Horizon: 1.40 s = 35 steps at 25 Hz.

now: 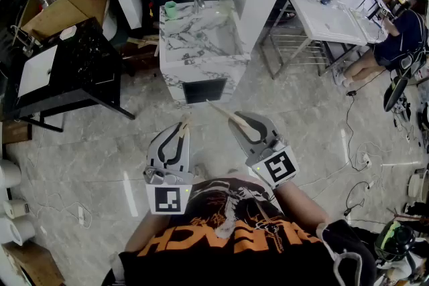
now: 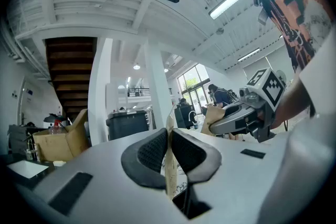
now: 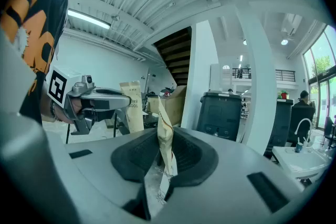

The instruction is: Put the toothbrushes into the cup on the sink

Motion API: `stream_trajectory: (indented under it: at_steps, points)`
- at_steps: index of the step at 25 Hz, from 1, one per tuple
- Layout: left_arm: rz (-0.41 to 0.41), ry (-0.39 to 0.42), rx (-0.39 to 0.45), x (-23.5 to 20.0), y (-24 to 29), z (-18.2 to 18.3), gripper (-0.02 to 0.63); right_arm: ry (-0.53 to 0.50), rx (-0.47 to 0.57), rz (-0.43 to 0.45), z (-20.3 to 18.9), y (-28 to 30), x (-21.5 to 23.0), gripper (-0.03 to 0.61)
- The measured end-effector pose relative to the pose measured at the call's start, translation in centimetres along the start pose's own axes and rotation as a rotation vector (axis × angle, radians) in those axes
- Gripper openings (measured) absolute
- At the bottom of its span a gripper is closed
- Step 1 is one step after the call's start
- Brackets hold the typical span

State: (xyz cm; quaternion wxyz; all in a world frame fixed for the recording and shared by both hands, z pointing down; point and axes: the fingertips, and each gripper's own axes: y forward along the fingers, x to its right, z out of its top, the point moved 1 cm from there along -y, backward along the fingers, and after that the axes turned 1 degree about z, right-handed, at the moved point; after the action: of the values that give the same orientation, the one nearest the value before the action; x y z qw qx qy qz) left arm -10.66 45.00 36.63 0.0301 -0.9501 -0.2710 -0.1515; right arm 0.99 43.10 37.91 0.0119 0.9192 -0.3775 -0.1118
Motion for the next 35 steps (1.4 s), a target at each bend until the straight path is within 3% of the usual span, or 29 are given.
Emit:
stream_trajectory:
  at_steps: [11,18,25,35]
  points:
    - [-0.036,0.004,0.022,-3.8,-0.1,-1.4,0.049,0.019,0.02,-0.024,0.8,4.0,-1.6,0.084]
    - [-0.063,0.0,0.0,-4.9,2.1,-2.4,0.049,0.053,0.054,-0.058,1.2,5.0,0.4,0.084]
    - [-0.086,0.005,-0.028,-5.0,8.5,-3.3,0.049,0.104,0.04,-0.084,-1.8,7.0,6.5,0.085]
    - [-0.013,0.032,-0.108,-8.4,23.1,-3.3,0.049,0.157,0.12,-0.001,-2.9,14.3,20.1,0.084]
